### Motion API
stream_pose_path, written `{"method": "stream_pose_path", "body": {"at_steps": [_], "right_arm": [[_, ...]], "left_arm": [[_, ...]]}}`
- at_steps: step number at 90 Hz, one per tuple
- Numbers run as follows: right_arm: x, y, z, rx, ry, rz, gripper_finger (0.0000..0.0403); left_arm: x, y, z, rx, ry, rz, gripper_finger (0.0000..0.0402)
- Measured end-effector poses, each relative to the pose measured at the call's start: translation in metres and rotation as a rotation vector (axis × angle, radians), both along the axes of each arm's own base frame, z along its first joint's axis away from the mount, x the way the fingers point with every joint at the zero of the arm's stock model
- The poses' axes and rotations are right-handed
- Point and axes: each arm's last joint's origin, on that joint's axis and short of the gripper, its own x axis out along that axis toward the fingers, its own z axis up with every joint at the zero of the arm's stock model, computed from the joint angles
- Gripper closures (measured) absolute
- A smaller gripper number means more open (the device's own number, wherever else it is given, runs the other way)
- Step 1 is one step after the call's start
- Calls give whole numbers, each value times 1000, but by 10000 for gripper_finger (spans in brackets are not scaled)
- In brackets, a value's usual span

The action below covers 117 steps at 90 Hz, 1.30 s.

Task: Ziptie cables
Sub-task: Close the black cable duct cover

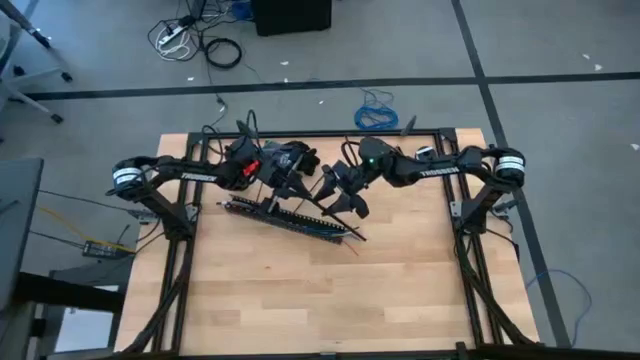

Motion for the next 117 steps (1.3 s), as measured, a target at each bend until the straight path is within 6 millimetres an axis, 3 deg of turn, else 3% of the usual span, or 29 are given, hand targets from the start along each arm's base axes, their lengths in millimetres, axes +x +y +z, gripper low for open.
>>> {"method": "stream_pose_path", "body": {"at_steps": [17, 49, 68, 89, 103, 117], "right_arm": [[0, 0, 0, -8, -5, -6, 170], [-1, -3, 0, -5, 1, -11, 187], [-3, -5, -1, 3, 23, 5, 189], [-6, -12, 0, 14, 37, 5, 191], [-13, -16, 15, -2, -9, -32, 214], [-21, -18, 28, -11, -41, -58, 286]], "left_arm": [[1, 1, 0, -20, 7, 36, 356], [-3, 12, 0, -121, 67, 91, 304], [-17, 19, 17, -129, 44, 83, 291], [-37, 19, 32, -147, 102, -62, 291], [-45, 13, 30, -164, 159, -137, 291], [-59, 10, 32, -164, 132, -102, 291]]}}
